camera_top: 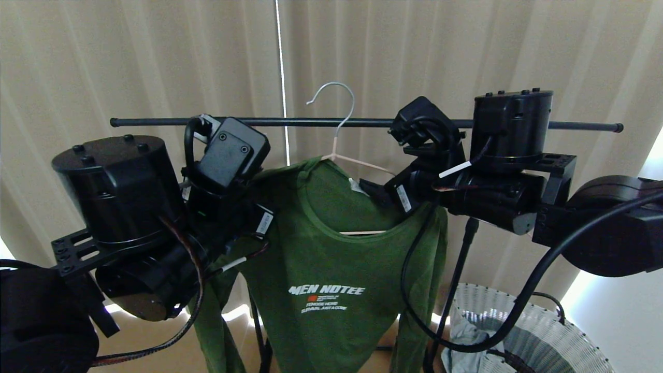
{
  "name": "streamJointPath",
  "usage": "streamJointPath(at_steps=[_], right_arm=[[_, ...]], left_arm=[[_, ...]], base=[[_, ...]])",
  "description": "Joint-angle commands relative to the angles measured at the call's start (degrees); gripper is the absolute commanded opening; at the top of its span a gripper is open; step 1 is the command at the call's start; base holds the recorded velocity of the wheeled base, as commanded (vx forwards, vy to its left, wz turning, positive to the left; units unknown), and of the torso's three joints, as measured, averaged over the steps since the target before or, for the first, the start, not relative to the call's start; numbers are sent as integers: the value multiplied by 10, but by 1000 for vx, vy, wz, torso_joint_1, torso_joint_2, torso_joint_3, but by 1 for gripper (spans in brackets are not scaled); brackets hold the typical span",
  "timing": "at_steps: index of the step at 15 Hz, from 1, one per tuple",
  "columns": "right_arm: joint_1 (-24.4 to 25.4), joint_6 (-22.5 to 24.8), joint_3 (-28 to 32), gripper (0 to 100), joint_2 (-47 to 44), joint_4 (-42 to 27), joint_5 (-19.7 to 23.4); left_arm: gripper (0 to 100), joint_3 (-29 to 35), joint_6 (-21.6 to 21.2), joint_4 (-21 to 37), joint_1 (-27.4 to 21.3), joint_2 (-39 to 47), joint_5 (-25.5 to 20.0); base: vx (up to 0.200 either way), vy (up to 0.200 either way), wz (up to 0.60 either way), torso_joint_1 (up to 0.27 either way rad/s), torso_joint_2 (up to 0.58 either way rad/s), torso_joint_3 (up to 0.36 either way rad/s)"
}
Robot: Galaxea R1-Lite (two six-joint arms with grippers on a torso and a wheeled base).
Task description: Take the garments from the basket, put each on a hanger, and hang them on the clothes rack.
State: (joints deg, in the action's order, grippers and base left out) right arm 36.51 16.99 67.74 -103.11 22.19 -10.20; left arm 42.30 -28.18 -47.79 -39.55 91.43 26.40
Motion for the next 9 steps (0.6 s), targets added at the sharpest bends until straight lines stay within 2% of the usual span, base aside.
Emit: streamJointPath(at_steps=[1,4,5,9], right_arm=[[1,1,-2,100,0,0,0],[1,0,-4,100,0,1,0],[1,0,-5,0,1,1,0],[1,-1,-6,0,6,2,0]], left_arm=[[0,1,1,0,0,-2,-3],[0,-1,1,0,0,-6,-3],[0,-1,1,0,0,-6,-3],[0,-1,1,-1,1,-6,-3]], base=[[0,0,0,0,0,0],[0,0,0,0,0,0],[0,0,0,0,0,0],[0,0,0,0,0,0]])
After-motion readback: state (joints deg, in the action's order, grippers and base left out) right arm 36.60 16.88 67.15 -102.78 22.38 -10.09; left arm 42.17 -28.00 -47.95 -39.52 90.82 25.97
